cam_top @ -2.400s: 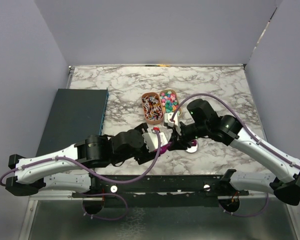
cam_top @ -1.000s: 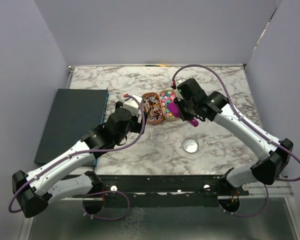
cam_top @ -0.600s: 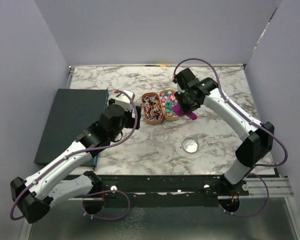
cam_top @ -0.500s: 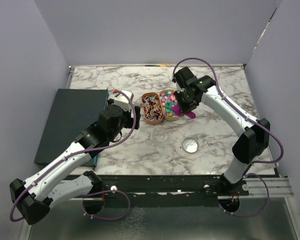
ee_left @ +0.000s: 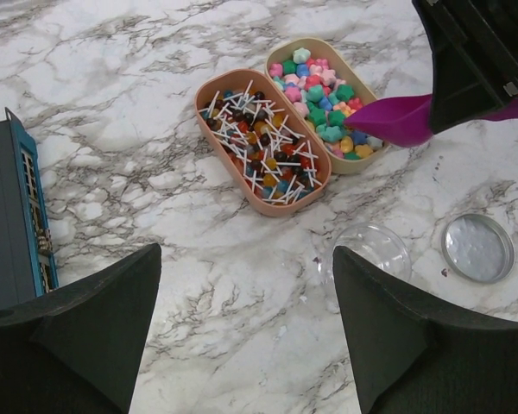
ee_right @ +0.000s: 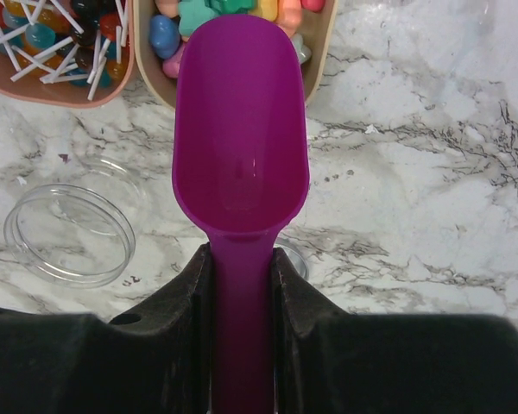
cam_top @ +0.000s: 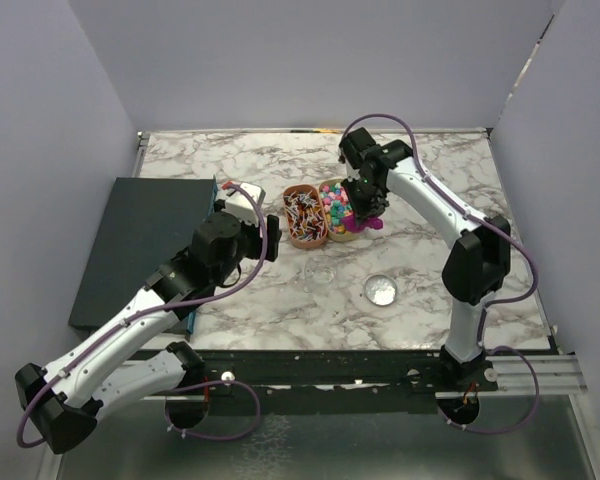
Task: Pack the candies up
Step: Scoop the fake candies from the storage box.
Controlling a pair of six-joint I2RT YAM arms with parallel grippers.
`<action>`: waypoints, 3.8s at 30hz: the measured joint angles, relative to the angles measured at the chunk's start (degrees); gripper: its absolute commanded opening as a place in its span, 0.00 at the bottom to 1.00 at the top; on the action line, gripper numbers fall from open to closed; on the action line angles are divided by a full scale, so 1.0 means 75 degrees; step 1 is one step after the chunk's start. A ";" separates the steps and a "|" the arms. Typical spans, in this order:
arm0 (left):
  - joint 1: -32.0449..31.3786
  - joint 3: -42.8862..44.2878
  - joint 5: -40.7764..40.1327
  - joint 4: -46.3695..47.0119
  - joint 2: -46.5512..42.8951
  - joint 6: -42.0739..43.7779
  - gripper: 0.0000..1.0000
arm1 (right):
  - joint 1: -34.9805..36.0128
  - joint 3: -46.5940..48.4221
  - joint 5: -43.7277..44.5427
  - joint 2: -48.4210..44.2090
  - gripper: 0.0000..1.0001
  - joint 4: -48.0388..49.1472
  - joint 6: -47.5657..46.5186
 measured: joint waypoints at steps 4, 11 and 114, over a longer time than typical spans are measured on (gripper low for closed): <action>0.0000 0.0000 0.0017 0.0000 -0.0076 0.0000 0.81 | 0.0000 0.0242 -0.0108 0.0254 0.01 -0.0087 0.0000; 0.0000 -0.0055 0.0017 0.0003 -0.0207 0.0003 0.81 | -0.0006 0.0414 -0.0251 0.0527 0.01 -0.0315 0.0000; 0.0000 -0.0157 -0.0108 0.0003 0.0195 0.0114 0.78 | 0.0635 -0.6231 0.0414 -0.4820 0.01 0.6248 0.0093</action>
